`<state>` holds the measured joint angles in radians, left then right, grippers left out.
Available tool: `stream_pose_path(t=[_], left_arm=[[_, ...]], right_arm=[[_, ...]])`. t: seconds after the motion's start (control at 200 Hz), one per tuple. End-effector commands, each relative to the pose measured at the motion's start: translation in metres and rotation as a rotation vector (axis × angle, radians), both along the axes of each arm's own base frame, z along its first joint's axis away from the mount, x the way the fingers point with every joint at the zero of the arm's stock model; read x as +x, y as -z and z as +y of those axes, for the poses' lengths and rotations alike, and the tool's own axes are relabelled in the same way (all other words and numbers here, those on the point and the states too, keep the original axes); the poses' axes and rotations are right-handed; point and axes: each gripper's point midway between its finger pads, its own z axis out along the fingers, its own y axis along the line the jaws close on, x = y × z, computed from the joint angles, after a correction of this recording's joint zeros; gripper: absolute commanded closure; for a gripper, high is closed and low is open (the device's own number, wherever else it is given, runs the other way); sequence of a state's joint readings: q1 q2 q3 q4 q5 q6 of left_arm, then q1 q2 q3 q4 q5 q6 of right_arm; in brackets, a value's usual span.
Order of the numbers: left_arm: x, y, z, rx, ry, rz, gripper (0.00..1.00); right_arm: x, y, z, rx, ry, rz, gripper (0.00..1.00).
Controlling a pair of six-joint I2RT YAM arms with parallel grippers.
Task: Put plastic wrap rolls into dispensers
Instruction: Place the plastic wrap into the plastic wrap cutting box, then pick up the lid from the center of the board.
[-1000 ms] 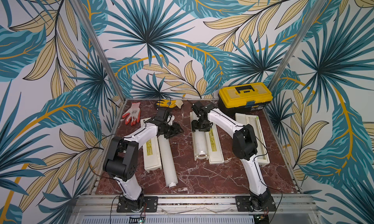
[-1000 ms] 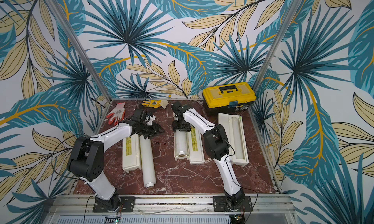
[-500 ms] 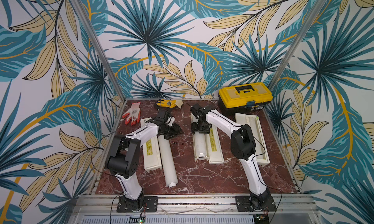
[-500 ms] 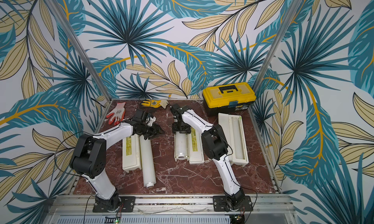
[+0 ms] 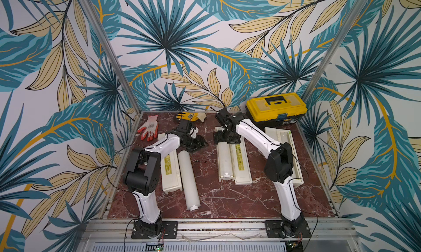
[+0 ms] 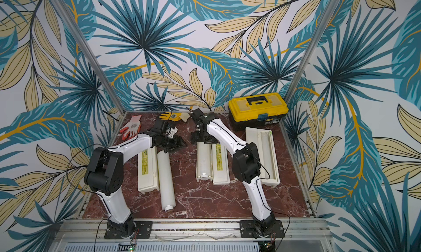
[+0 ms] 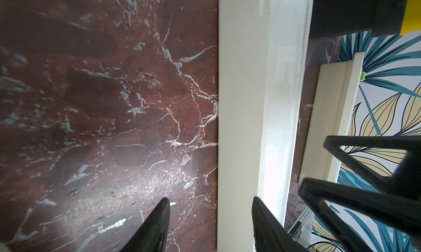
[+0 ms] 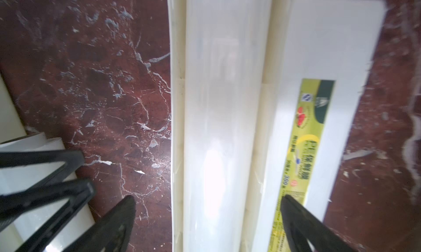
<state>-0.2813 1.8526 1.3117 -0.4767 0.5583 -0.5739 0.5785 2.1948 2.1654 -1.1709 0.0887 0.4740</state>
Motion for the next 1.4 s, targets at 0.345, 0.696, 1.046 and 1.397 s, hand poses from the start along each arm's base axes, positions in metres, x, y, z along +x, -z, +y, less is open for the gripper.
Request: stream_pose_path(t=[0.345, 0.696, 1.046, 1.397], left_arm=[[0.024, -0.005, 0.001, 0.004, 0.021, -0.019, 0.31], [0.034, 0.002, 0.016, 0.012, -0.005, 0.002, 0.31], [0.044, 0.010, 0.012, -0.003, 0.000, 0.023, 0.25], [0.067, 0.003, 0.010, 0.007, -0.017, -0.017, 0.22]], right_arm=[[0.029, 0.046, -0.099, -0.166, 0.077, 0.044, 0.01], [0.035, 0.094, -0.077, -0.090, 0.091, 0.132, 0.01], [0.027, 0.132, -0.079, -0.137, 0.132, 0.197, 0.01], [0.026, 0.140, -0.083, -0.154, 0.123, 0.222, 0.10]])
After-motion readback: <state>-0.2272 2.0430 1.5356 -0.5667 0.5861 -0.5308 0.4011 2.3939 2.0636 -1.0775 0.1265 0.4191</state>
